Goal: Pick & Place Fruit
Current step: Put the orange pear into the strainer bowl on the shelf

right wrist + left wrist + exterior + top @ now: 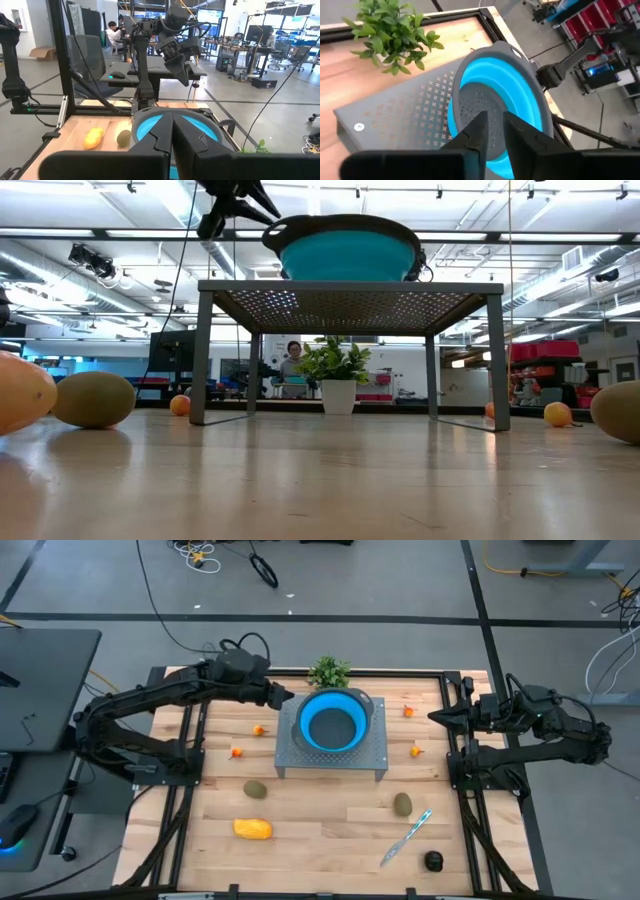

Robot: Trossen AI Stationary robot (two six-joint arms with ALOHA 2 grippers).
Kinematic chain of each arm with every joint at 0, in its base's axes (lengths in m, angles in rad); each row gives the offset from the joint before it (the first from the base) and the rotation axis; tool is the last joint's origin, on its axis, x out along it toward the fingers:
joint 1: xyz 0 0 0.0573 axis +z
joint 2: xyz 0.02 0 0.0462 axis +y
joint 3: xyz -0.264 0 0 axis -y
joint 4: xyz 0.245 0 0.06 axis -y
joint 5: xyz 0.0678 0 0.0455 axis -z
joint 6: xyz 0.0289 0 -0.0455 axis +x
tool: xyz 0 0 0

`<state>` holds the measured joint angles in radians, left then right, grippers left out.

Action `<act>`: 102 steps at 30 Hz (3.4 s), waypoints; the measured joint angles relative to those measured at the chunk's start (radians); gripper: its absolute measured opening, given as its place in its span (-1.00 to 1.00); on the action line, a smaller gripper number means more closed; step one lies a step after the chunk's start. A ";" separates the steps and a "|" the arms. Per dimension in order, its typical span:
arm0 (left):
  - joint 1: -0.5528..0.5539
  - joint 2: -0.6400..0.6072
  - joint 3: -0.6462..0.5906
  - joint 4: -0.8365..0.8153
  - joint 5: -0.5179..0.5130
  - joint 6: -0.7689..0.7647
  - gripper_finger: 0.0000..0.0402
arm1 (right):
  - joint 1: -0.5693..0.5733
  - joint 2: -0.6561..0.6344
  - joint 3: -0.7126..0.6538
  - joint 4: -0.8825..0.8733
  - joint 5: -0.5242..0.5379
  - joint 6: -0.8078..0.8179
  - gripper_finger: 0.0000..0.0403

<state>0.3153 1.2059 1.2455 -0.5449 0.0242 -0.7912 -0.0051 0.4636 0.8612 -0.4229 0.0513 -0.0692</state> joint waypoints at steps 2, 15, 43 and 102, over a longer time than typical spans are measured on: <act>0.000 -0.004 0.000 0.028 -0.016 0.041 -0.75 | 0.000 0.000 0.000 0.000 0.000 0.000 -0.92; 0.000 -0.004 0.000 0.154 -0.017 0.262 -0.97 | 0.000 0.000 0.000 0.000 0.000 0.000 -0.92; -0.239 -0.098 0.000 0.237 -0.138 0.605 -0.99 | 0.000 0.022 0.000 -0.060 0.027 0.000 -0.92; -0.236 -0.249 0.001 0.065 -0.171 0.666 -0.98 | -0.226 0.146 0.000 -0.058 0.181 0.052 -0.92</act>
<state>0.0792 0.9573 1.2461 -0.4801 -0.1470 -0.1254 -0.2314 0.6098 0.8608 -0.4809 0.2323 -0.0168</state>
